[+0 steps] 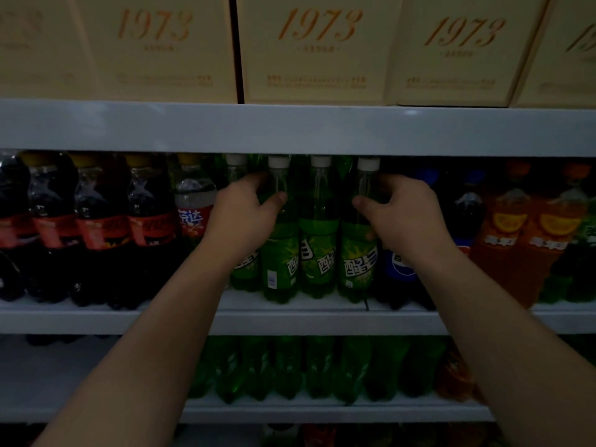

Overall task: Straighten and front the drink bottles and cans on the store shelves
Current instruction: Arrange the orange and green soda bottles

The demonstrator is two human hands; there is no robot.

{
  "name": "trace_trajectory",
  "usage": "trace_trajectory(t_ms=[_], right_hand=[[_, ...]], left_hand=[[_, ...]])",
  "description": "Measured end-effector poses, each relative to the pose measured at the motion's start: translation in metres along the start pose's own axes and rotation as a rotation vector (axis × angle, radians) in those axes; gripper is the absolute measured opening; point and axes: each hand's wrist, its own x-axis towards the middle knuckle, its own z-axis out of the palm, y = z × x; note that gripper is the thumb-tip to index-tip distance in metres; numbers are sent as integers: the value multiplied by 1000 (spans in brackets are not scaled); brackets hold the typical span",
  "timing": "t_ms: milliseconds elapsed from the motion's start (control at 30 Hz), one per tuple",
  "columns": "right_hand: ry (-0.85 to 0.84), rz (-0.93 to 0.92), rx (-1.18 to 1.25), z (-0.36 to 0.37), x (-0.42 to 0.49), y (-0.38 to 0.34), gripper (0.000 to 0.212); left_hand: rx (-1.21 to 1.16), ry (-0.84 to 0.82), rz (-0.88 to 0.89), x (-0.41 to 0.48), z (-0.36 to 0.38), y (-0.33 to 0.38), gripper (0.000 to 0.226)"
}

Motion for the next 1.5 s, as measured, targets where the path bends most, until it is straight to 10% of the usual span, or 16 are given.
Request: trace_trajectory(t_ms=[167, 267, 700, 1500], right_hand=[[408, -340, -137, 12, -30, -3, 29], [358, -491, -177, 31, -40, -12, 30], [123, -183, -393, 76, 16, -39, 20], [-108, 103, 253, 42, 15, -43, 4]], left_hand=[[21, 6, -10, 0, 0, 5, 39], [77, 149, 18, -8, 2, 13, 43], [2, -176, 8, 2, -20, 1, 23], [29, 7, 139, -2, 6, 1, 37]])
